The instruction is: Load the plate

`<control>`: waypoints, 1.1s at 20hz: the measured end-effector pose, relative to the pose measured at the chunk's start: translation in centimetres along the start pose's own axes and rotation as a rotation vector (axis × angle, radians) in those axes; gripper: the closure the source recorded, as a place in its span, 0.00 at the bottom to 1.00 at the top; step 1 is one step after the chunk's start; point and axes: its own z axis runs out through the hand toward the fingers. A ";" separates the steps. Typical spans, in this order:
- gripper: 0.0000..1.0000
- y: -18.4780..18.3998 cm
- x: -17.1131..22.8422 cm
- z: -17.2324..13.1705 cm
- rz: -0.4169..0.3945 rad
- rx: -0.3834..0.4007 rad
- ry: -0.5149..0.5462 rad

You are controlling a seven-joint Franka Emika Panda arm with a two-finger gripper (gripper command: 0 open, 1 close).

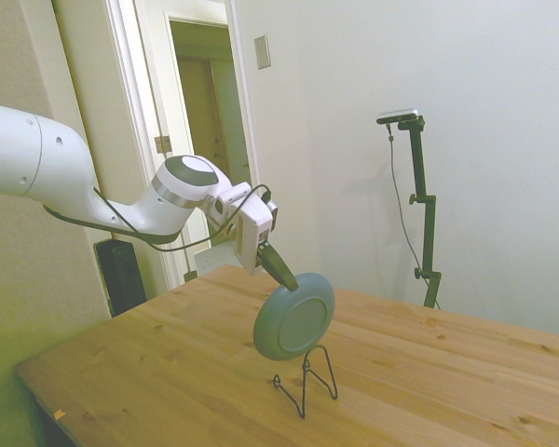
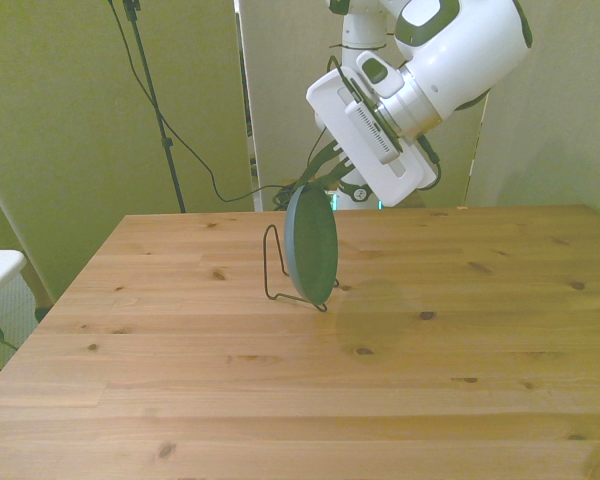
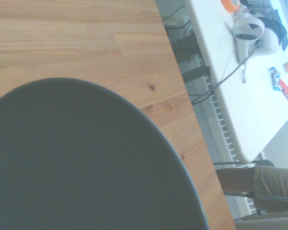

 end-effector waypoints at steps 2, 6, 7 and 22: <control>1.00 -0.1 -0.4 -0.1 -0.005 -0.017 0.014; 1.00 -0.5 -1.4 0.2 -0.013 -0.057 0.040; 1.00 -0.6 -1.6 0.3 -0.015 -0.065 0.041; 1.00 -1.0 -1.8 1.5 -0.025 -0.157 0.077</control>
